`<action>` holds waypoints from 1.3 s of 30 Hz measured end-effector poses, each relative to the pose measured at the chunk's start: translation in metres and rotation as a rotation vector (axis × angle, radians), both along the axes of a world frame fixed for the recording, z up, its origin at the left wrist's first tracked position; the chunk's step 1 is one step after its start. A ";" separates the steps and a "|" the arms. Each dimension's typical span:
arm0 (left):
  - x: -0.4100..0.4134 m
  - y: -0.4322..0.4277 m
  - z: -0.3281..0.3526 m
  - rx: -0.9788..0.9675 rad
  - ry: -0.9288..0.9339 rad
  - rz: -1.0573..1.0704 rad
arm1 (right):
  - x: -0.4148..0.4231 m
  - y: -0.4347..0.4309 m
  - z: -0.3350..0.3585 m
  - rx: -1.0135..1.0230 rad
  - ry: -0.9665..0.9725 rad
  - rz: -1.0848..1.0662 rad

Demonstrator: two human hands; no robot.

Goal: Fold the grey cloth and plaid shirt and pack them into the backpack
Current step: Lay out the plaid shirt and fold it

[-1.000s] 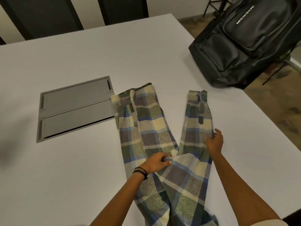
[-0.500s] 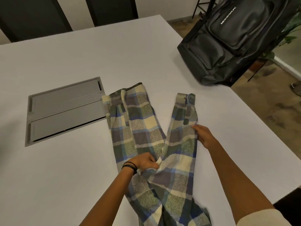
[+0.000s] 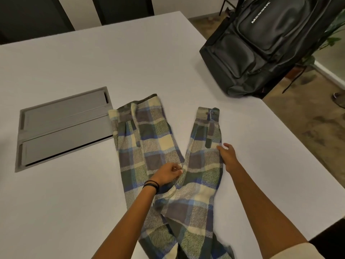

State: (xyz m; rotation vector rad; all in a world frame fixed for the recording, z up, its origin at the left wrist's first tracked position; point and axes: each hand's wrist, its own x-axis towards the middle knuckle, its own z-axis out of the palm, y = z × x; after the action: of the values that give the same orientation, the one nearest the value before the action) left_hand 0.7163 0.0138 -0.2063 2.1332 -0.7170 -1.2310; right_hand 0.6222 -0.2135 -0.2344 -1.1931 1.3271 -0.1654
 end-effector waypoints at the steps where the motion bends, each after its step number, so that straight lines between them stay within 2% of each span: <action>1: -0.001 -0.007 -0.002 -0.014 -0.021 0.010 | 0.002 -0.002 0.000 0.000 -0.011 -0.012; 5: -0.003 -0.030 -0.007 -0.035 -0.114 0.132 | 0.009 -0.010 0.000 -0.003 -0.045 -0.030; 10: 0.005 -0.055 -0.015 -0.060 -0.102 0.211 | 0.015 -0.032 -0.002 0.008 -0.072 -0.045; 18: 0.020 -0.094 -0.027 -0.068 -0.101 0.228 | 0.045 -0.071 -0.003 -0.062 -0.046 0.068; 27: 0.020 -0.109 -0.036 -0.094 -0.101 0.259 | 0.084 -0.075 -0.008 -0.146 0.019 0.147; 39: 0.027 -0.106 -0.028 -0.073 -0.118 0.249 | 0.105 -0.061 0.009 -0.205 -0.052 0.110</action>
State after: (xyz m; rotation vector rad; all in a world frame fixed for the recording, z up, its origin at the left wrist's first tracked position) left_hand 0.7437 -0.0924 -0.2347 2.1716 -0.5176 -0.9415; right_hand 0.7271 -0.2742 -0.2255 -1.4222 1.2177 -0.2568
